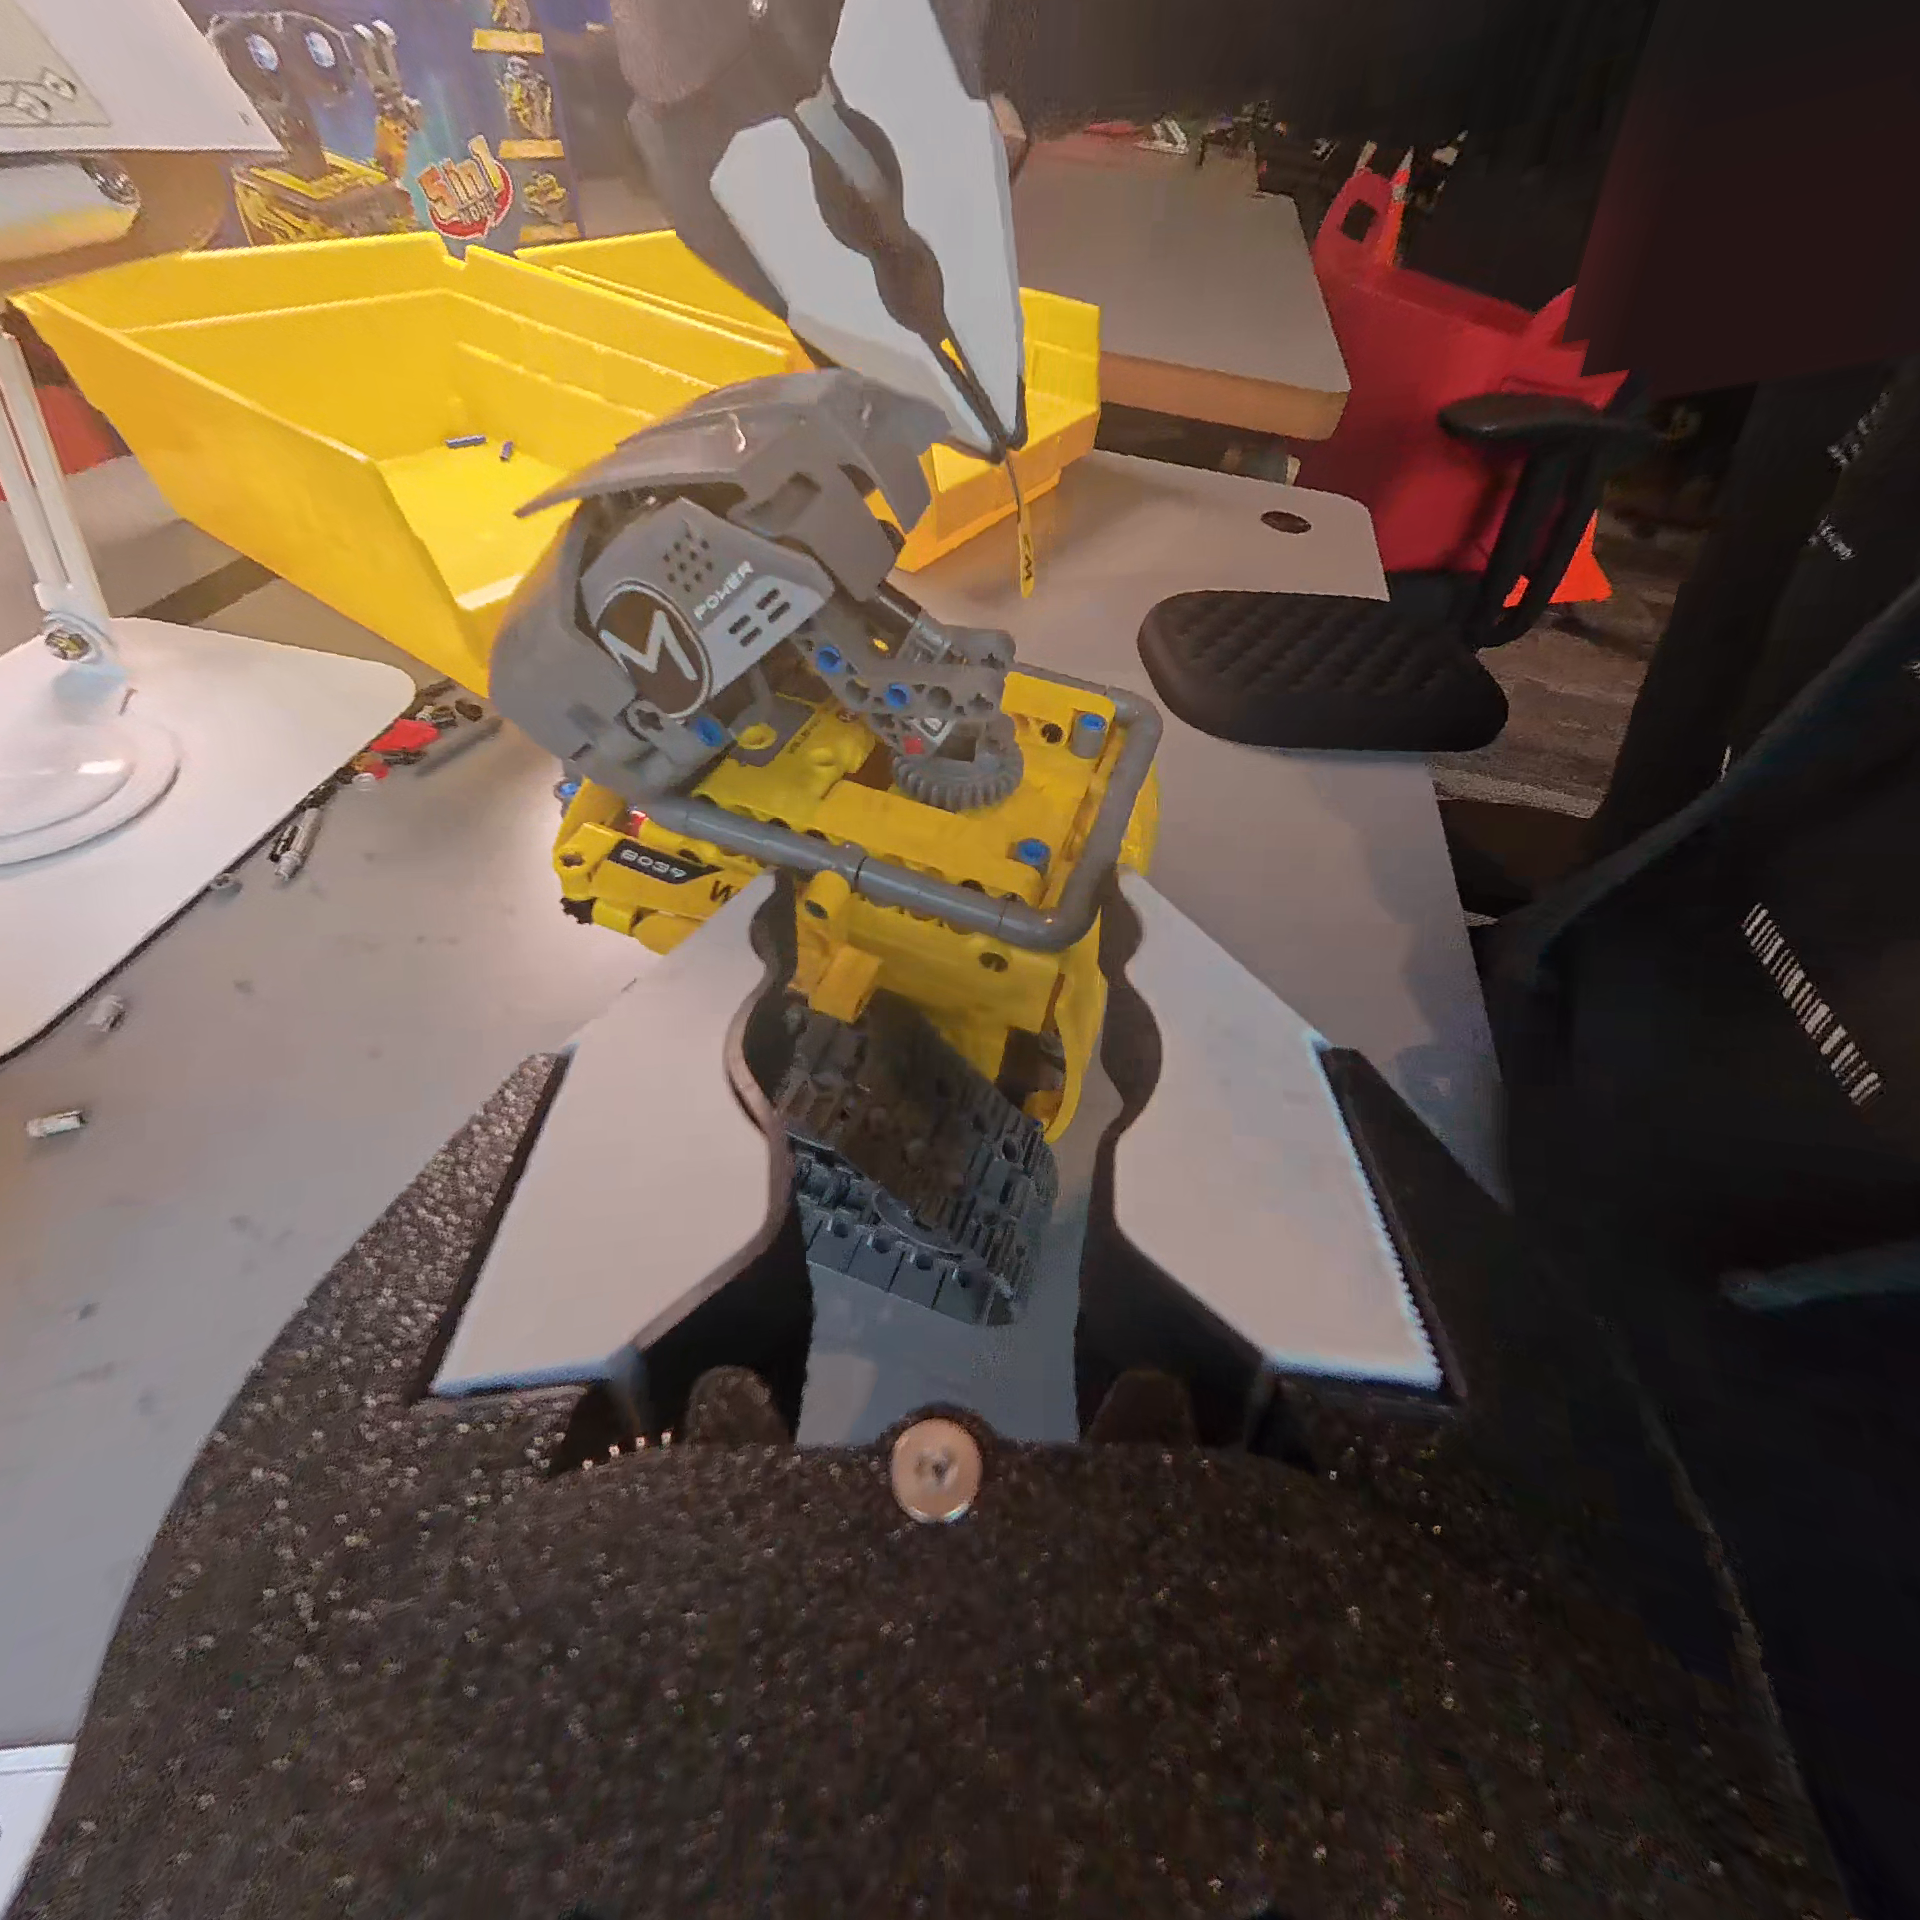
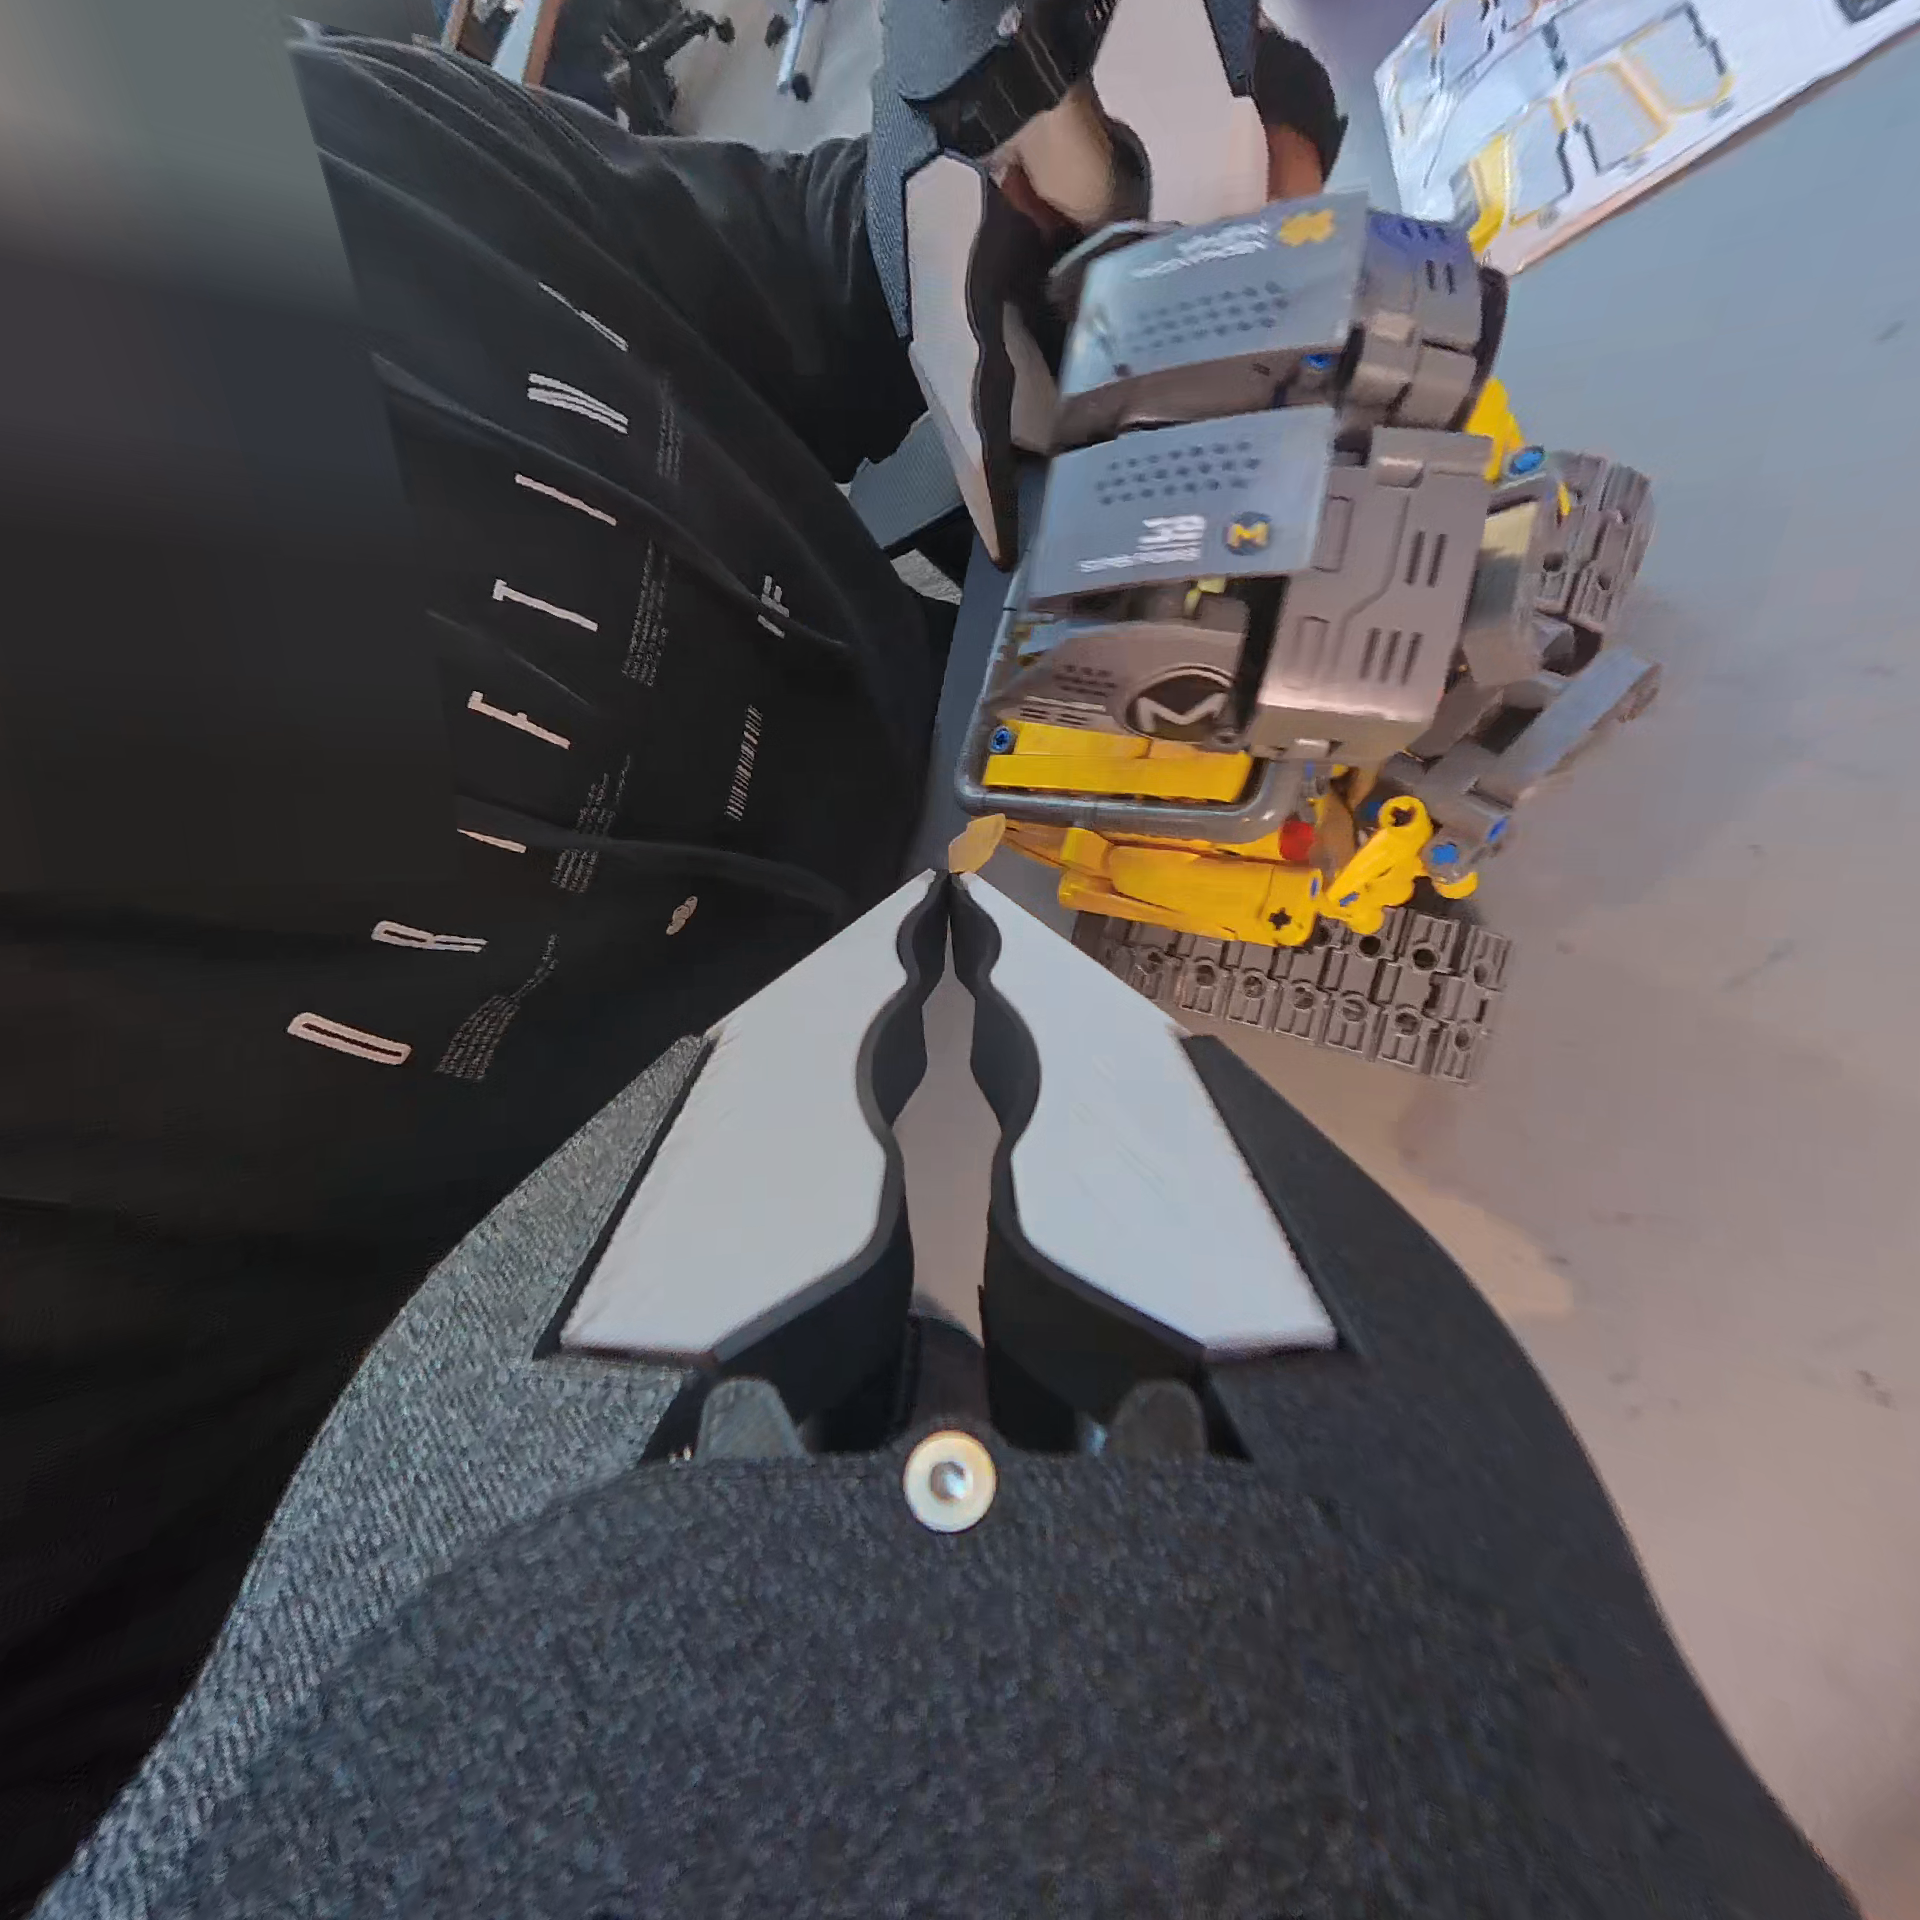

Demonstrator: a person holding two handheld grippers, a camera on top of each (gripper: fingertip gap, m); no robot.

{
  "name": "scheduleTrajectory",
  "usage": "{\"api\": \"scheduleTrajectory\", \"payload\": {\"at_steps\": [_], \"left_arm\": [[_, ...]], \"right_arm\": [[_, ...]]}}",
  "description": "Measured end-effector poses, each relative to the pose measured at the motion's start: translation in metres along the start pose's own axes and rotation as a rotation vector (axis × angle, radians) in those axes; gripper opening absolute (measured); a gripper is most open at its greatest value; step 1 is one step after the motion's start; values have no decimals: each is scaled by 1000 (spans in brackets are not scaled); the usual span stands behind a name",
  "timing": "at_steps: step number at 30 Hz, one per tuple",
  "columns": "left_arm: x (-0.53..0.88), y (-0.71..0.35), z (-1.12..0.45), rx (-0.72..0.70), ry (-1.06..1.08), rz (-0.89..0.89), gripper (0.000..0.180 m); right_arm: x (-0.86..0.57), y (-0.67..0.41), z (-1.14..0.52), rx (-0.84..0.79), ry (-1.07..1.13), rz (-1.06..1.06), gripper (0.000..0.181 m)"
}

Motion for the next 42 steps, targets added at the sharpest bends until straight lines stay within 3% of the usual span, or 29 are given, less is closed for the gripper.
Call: {"api": "scheduleTrajectory", "payload": {"at_steps": [14, 42], "left_arm": [[2, 0, 3, -86, 38, 37, 43], [1, 1, 4, -104, 39, 54, 42]], "right_arm": [[-29, 2, -4, 105, -185, -143, 0], [-52, 5, -10, 212, -73, -196, 0]]}}
Point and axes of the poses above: each gripper's, where its closed fingertips meet, z back along the fingers, y out of its underside, x = y × z across the jaws, the point moved 1 cm from there along z, back along the fingers, and after that the axes turned 2 degrees about x, right-handed, at the moved point
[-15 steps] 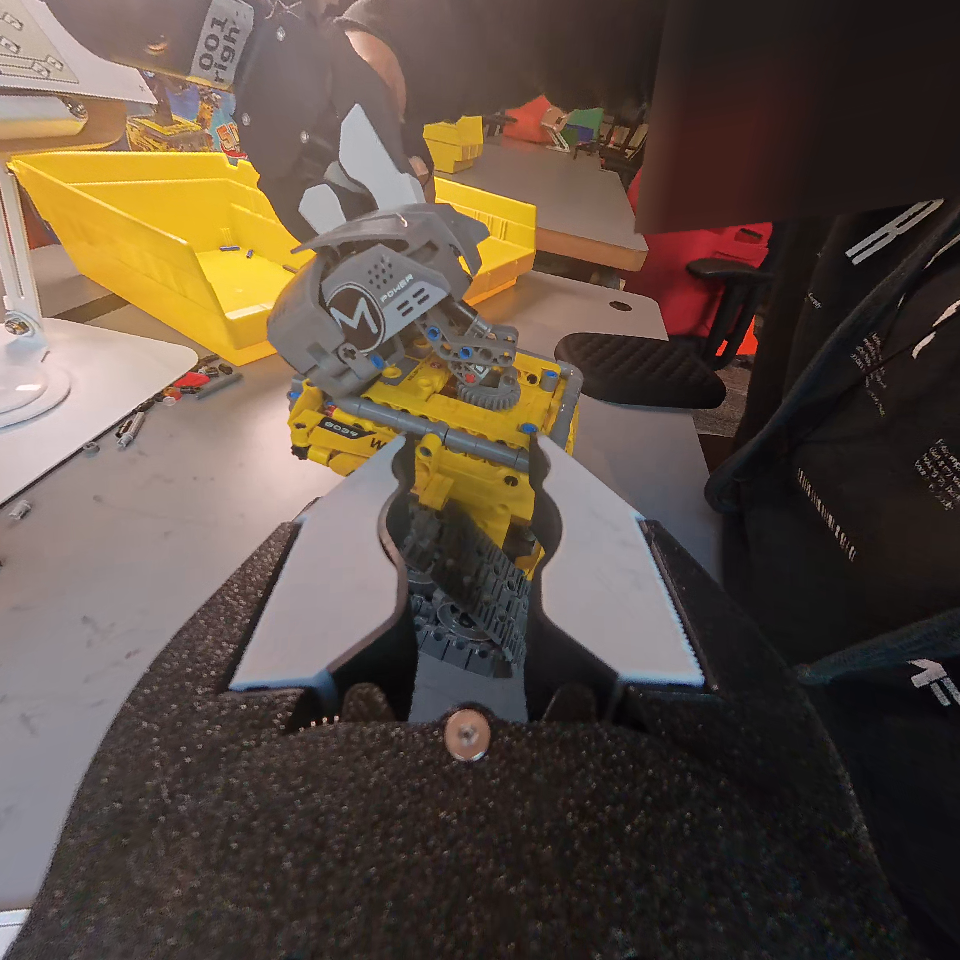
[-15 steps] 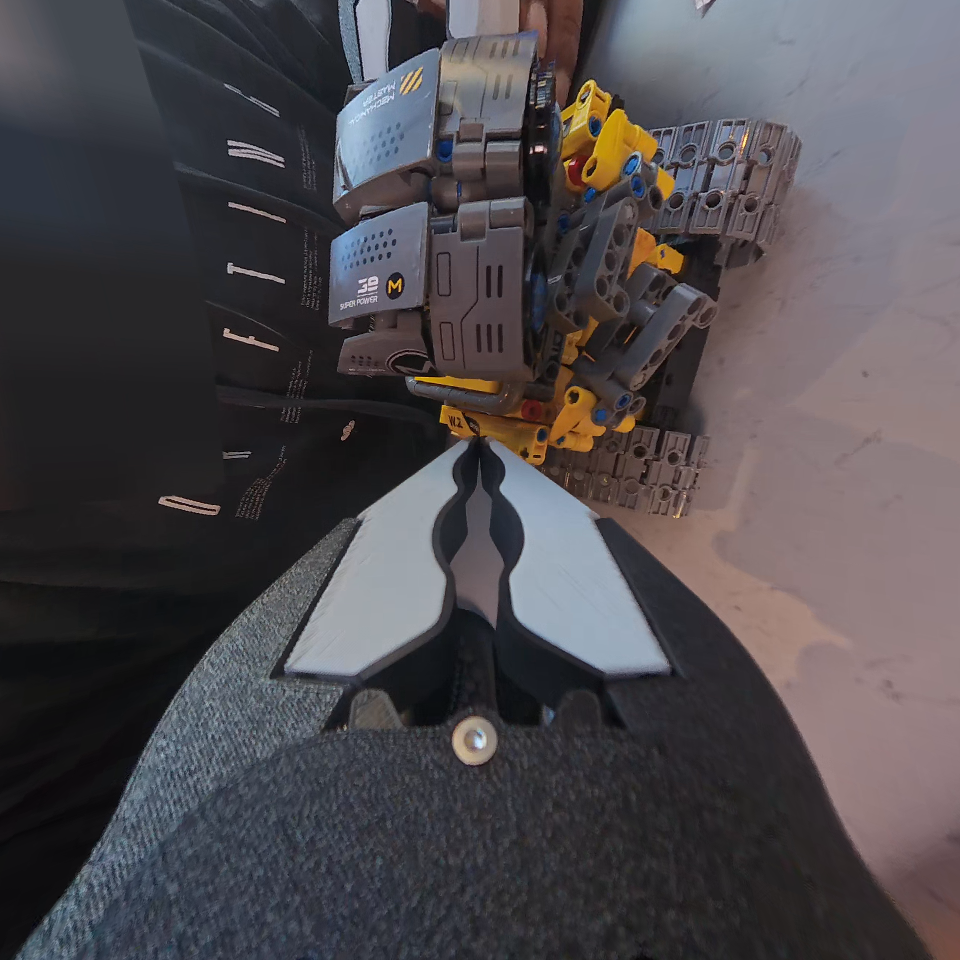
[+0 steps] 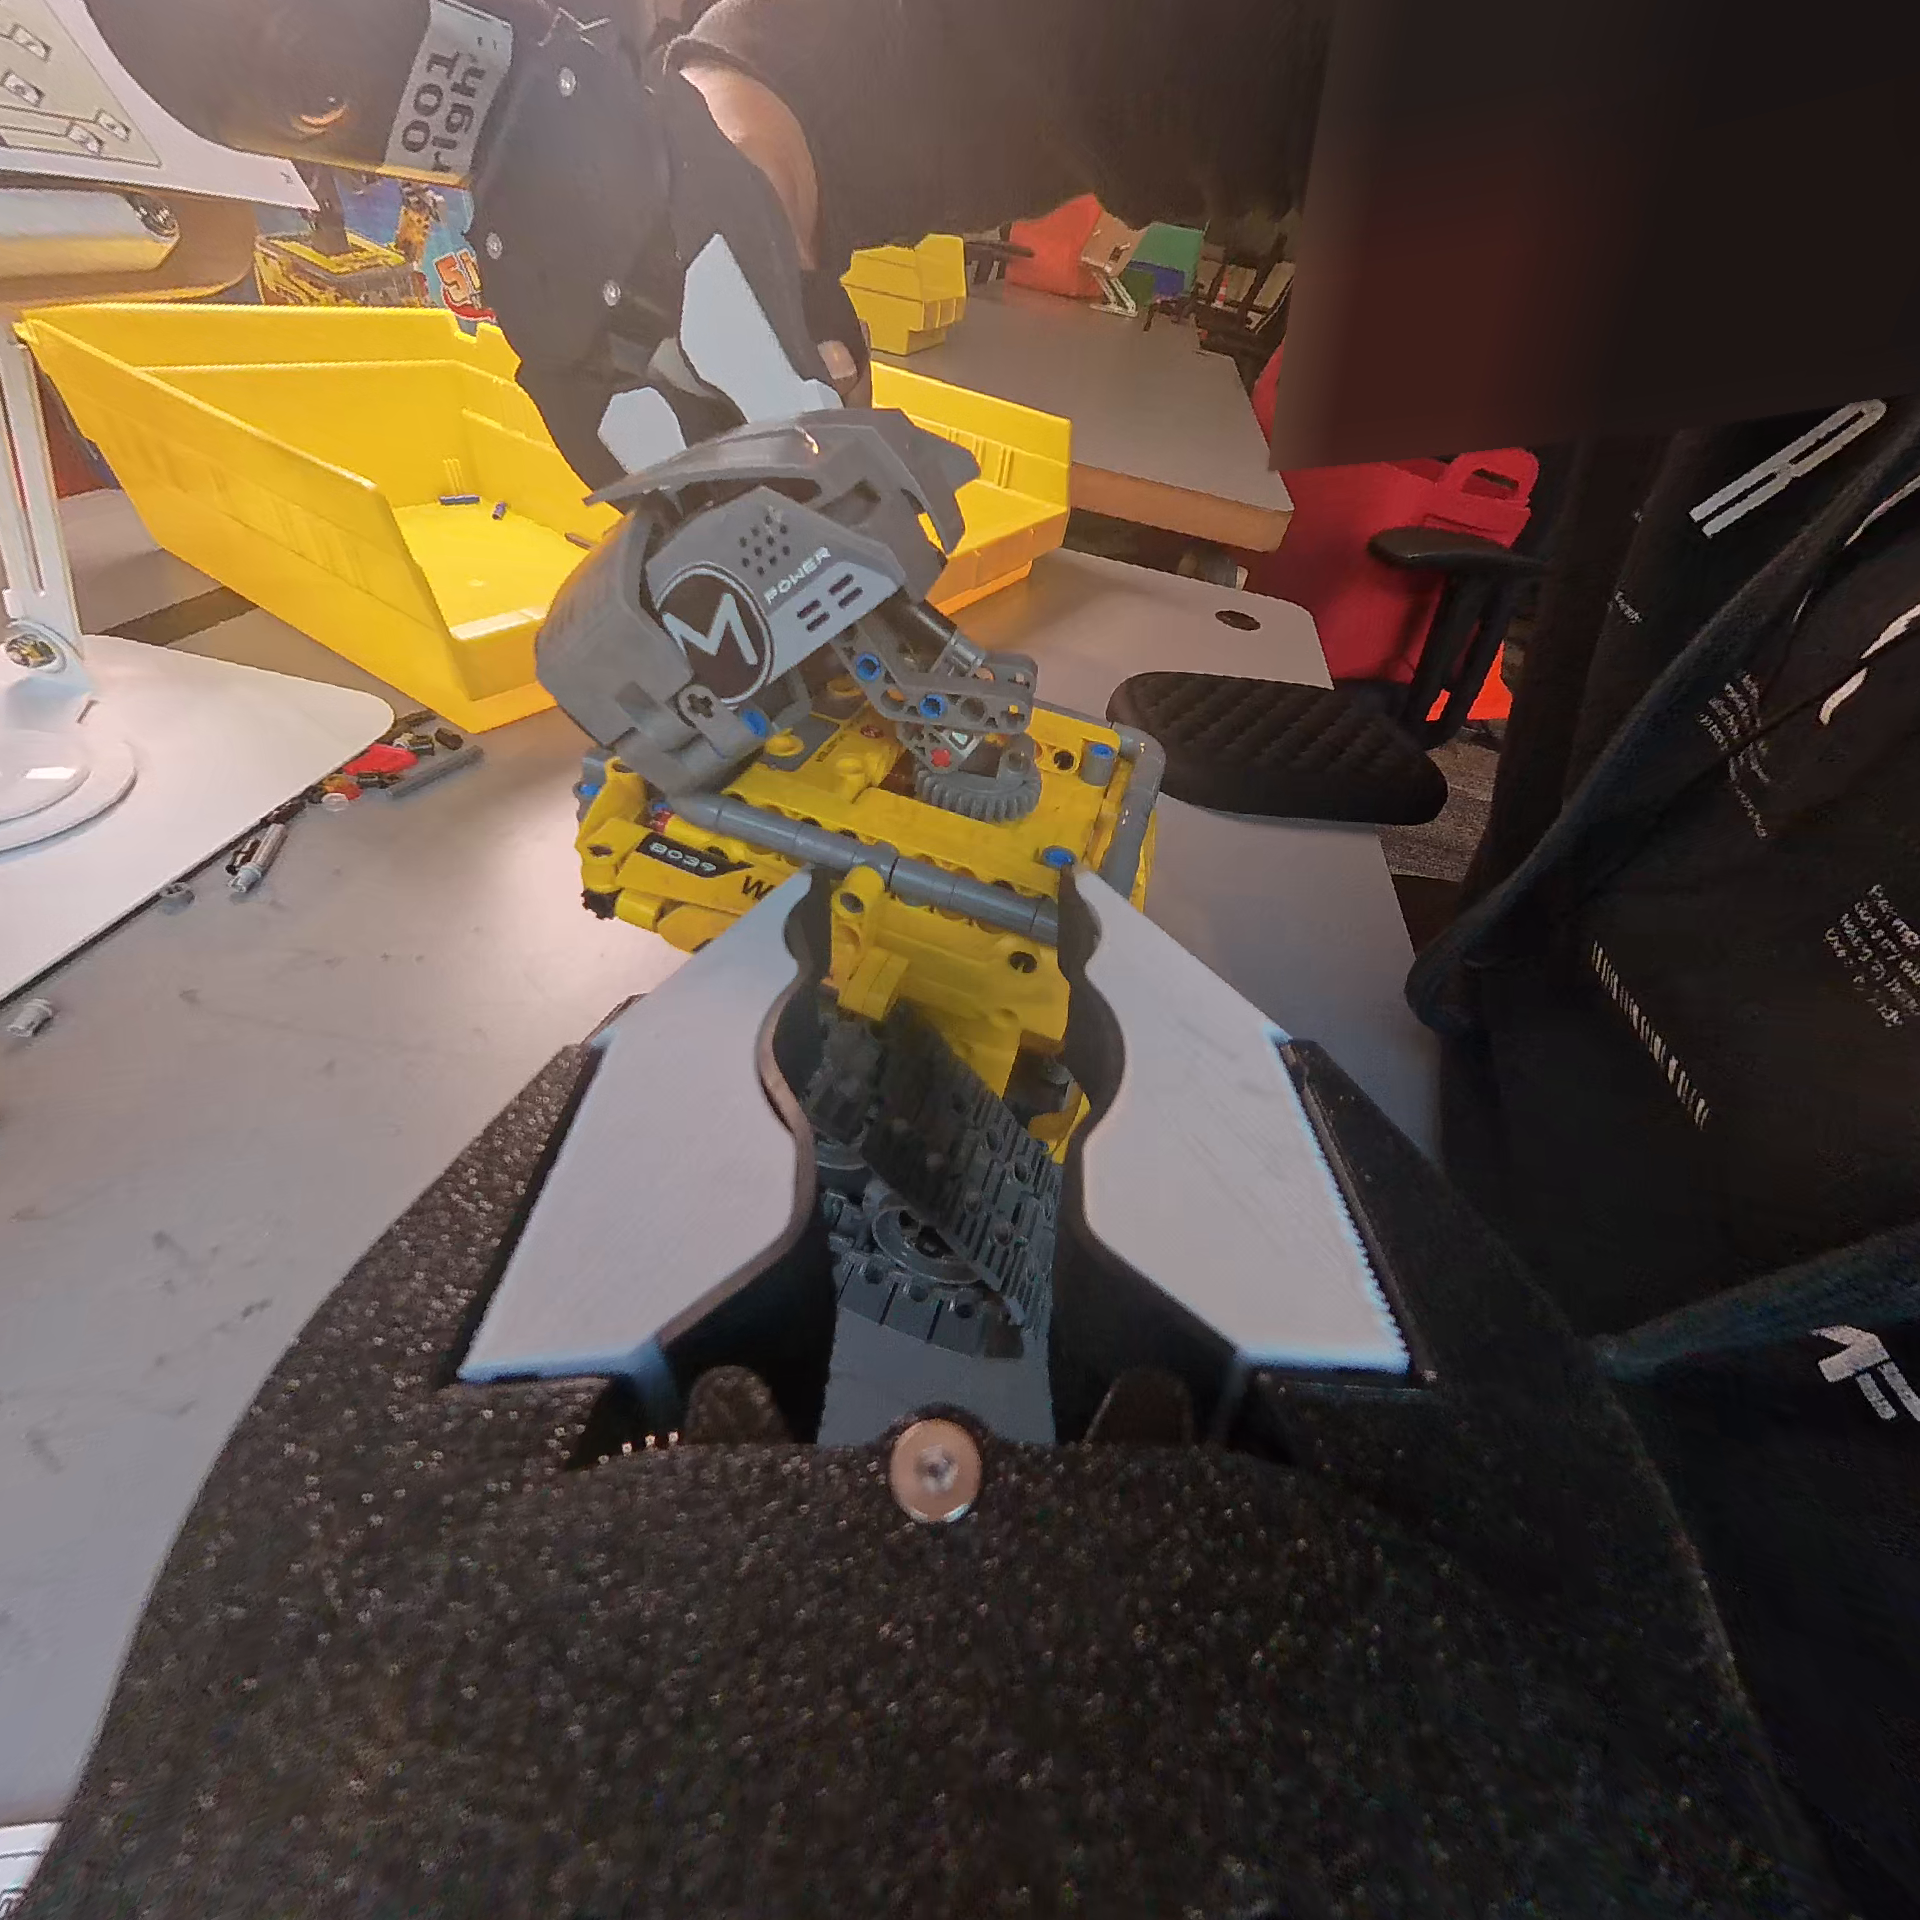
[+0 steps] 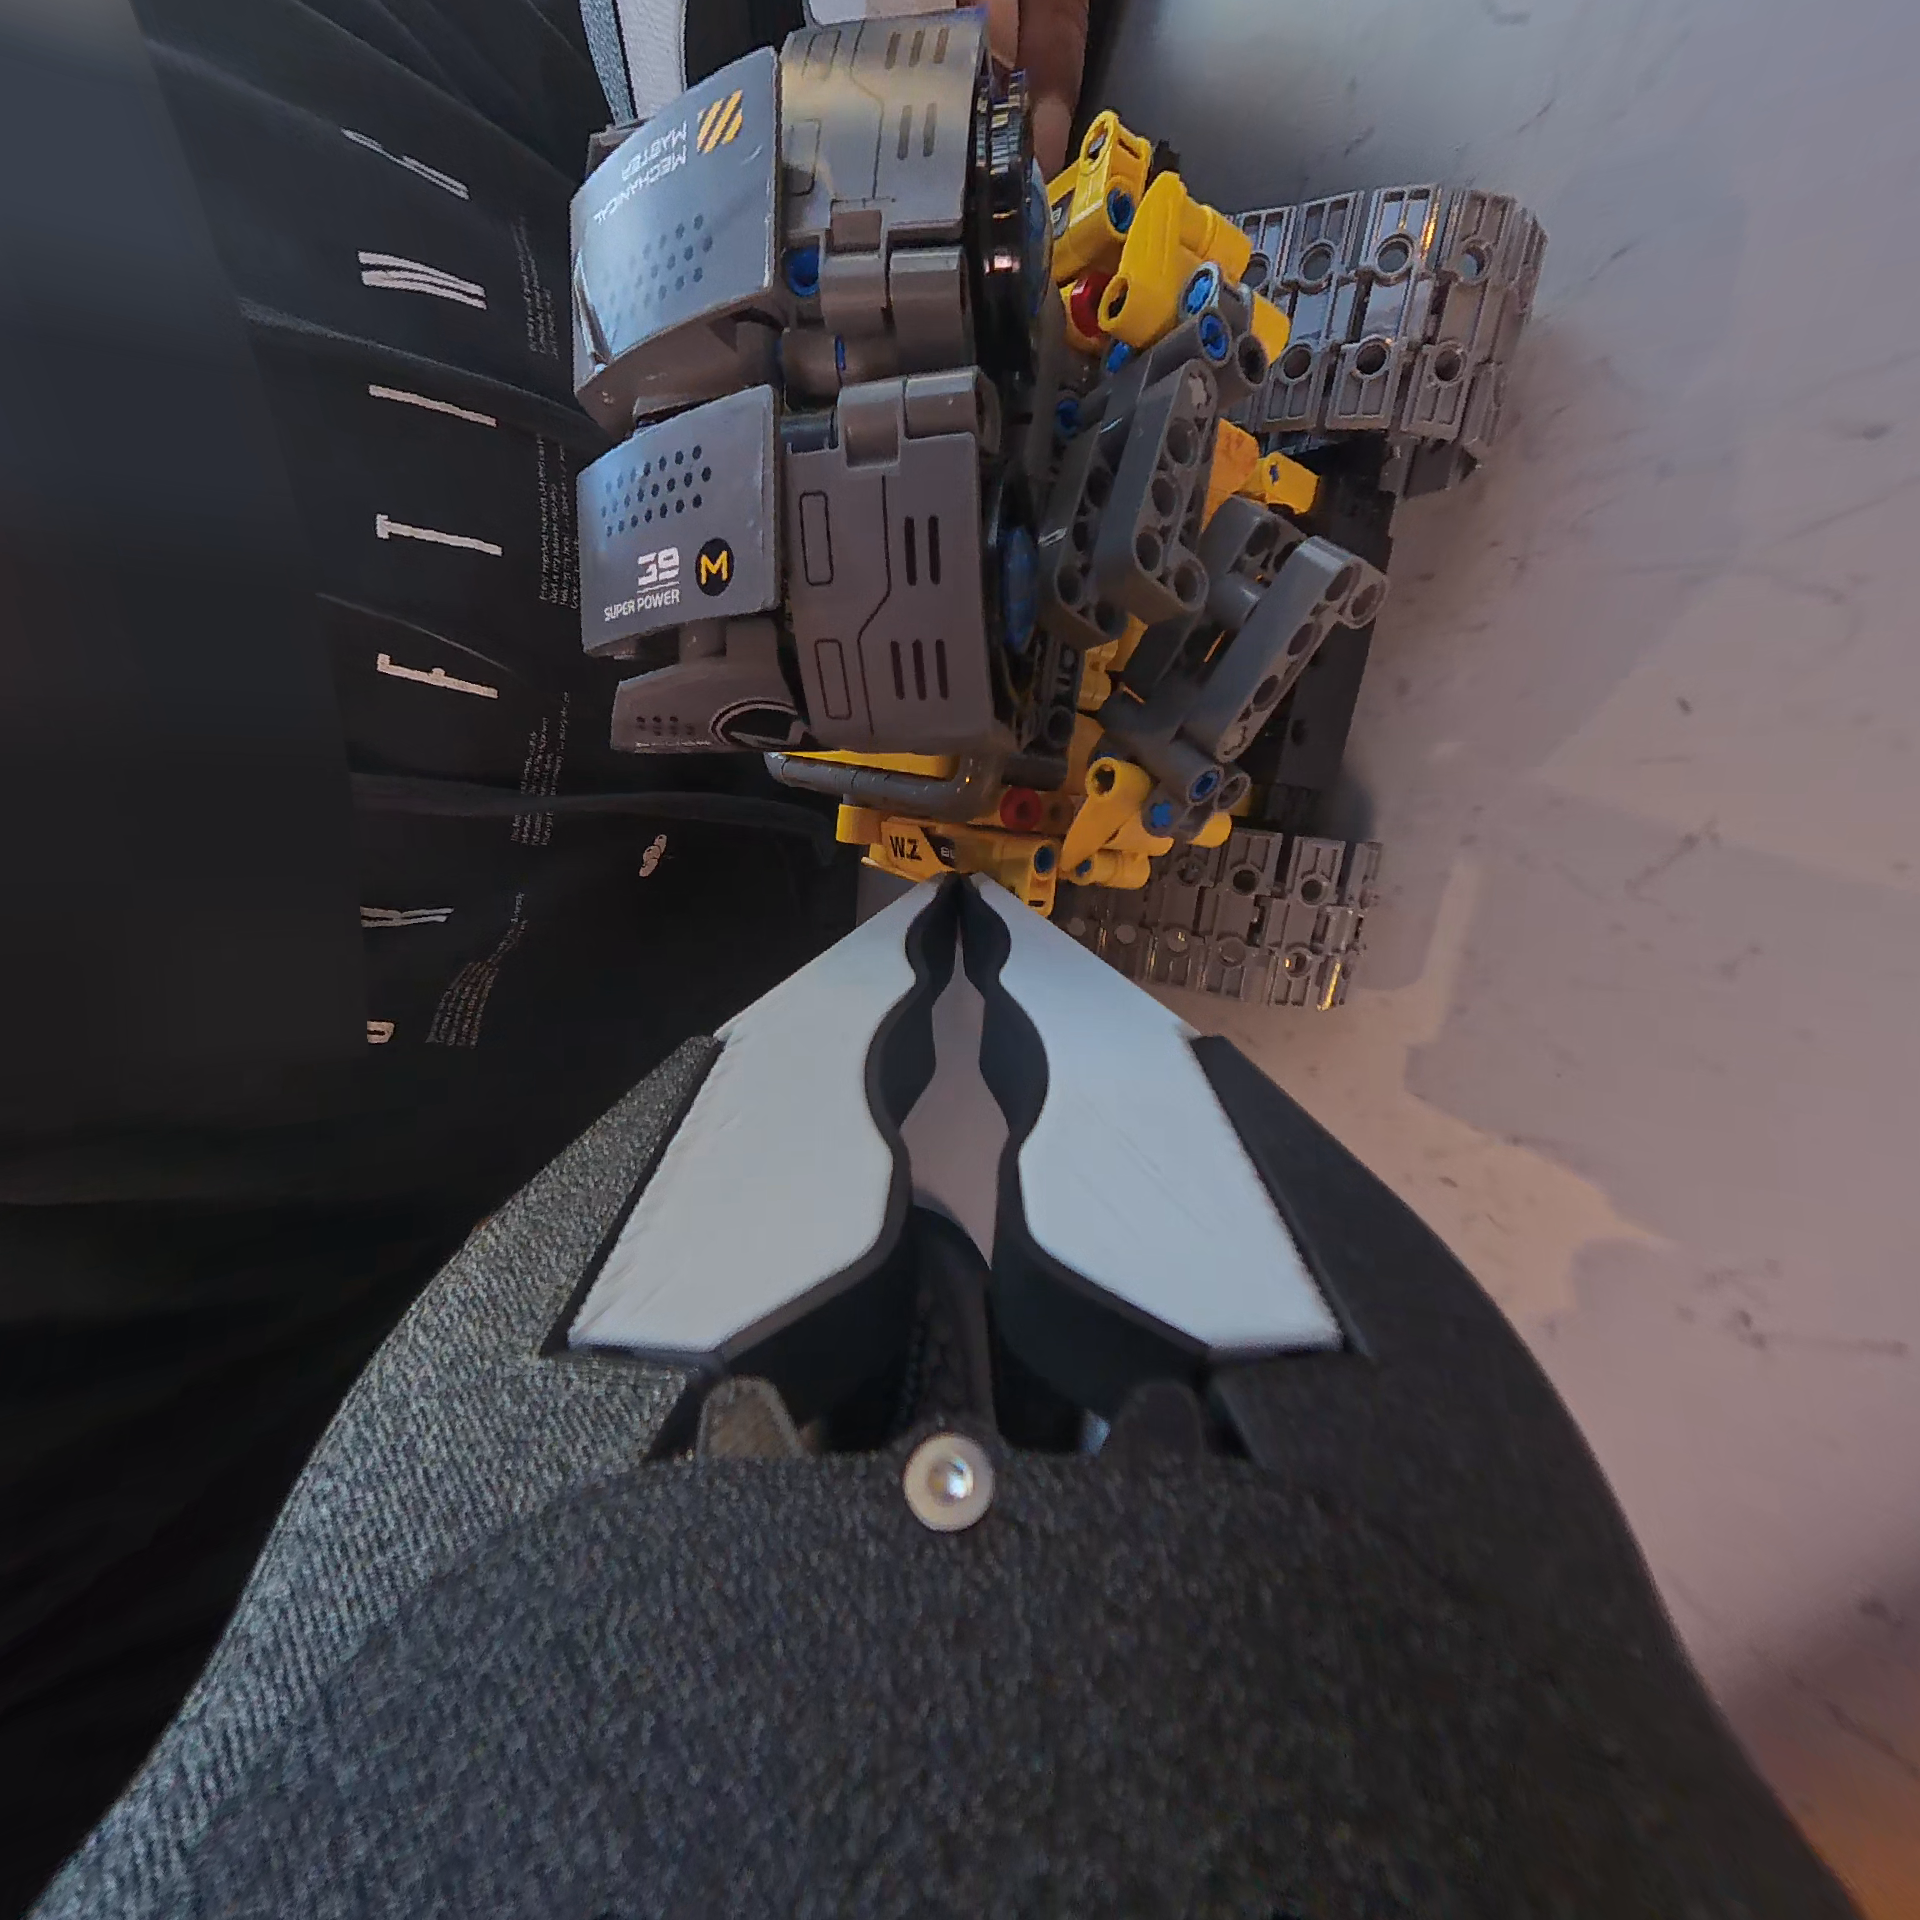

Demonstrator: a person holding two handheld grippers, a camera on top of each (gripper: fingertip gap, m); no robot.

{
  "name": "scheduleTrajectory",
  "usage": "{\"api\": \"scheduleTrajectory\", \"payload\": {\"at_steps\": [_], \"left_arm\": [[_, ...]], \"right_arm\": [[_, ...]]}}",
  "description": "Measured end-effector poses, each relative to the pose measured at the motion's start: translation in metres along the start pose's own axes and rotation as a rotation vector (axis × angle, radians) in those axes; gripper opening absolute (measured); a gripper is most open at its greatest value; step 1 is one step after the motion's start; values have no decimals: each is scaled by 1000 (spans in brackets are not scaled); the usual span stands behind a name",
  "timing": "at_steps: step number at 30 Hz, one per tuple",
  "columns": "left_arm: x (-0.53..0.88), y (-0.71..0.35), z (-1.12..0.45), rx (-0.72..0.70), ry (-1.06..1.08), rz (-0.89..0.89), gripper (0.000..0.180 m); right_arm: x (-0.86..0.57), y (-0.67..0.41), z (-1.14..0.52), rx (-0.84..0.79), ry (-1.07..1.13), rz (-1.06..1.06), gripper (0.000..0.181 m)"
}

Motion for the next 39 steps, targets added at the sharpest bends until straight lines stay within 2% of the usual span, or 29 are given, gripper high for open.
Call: {"api": "scheduleTrajectory", "payload": {"at_steps": [19, 28, 39], "left_arm": [[0, 0, 0, -5, 2, 4, 42], [0, 0, 0, -5, -2, 7, 42], [1, 0, 0, -5, -12, 18, 41]], "right_arm": [[6, -4, 3, -66, -64, -33, 0], [25, -1, 1, -61, -138, 1, 0], [38, 1, -8, -52, -115, 67, 0]]}}
Point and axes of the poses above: each gripper's, where its closed fingertips meet, z back along the fingers, y out of its underside, x = y × z across the jaws, the point moved 1 cm from there along z, back along the fingers, and after that the axes turned 2 degrees about x, right-handed, at the moved point
